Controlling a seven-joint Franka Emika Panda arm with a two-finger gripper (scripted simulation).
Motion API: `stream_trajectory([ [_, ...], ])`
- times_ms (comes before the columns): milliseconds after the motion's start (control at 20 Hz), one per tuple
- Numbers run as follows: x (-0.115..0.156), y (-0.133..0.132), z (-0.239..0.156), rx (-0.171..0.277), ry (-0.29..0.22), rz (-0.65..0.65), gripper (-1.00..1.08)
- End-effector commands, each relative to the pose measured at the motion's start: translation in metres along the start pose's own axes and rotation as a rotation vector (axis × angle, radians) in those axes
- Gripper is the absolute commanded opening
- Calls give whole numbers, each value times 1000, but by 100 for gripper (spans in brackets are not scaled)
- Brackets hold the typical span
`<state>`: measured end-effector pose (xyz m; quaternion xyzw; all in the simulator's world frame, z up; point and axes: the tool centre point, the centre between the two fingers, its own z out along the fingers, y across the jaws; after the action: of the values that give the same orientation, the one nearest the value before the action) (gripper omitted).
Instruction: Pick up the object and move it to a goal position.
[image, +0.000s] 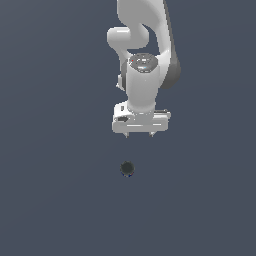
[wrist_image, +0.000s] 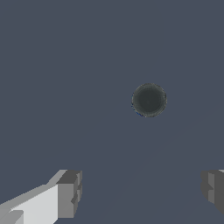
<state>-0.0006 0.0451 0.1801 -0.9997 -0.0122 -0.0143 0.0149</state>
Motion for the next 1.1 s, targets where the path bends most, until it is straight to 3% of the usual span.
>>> stream_trajectory([
  [0, 2, 1, 2, 1, -1, 17, 100],
  [450, 19, 11, 23, 2, -8, 169, 100],
  [1050, 54, 36, 78, -15, -18, 519, 100],
])
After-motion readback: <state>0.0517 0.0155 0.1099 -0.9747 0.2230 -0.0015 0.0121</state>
